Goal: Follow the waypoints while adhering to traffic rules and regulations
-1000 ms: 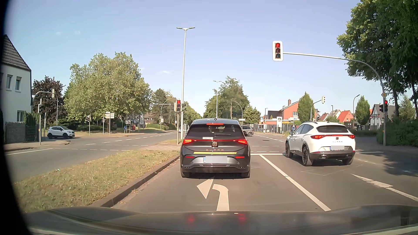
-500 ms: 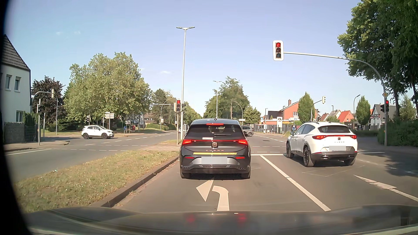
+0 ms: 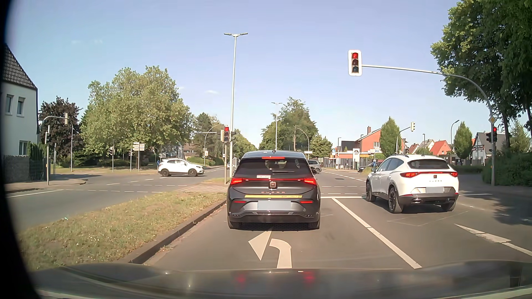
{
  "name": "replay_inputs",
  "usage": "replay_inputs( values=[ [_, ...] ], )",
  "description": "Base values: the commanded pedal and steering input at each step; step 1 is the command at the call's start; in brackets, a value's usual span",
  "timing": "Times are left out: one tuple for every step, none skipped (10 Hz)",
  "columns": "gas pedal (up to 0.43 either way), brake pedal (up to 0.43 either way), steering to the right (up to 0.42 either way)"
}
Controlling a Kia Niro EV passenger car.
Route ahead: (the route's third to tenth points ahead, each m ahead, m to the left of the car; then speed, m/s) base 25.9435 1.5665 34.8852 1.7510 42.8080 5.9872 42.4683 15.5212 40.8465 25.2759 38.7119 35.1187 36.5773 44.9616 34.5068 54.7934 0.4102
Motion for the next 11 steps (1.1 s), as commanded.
replay_inputs(
  values=[
    [0.0, 0.183, -0.009],
    [0.0, 0.183, -0.009],
    [0.0, 0.183, -0.009],
    [0.0, 0.189, -0.008],
    [0.0, 0.189, -0.009],
    [0.0, 0.189, -0.008],
    [0.0, 0.189, -0.008],
    [0.0, 0.195, -0.007],
    [0.0, 0.195, -0.004],
    [0.0, 0.195, -0.001],
    [0.0, 0.195, 0.0]
  ],
)
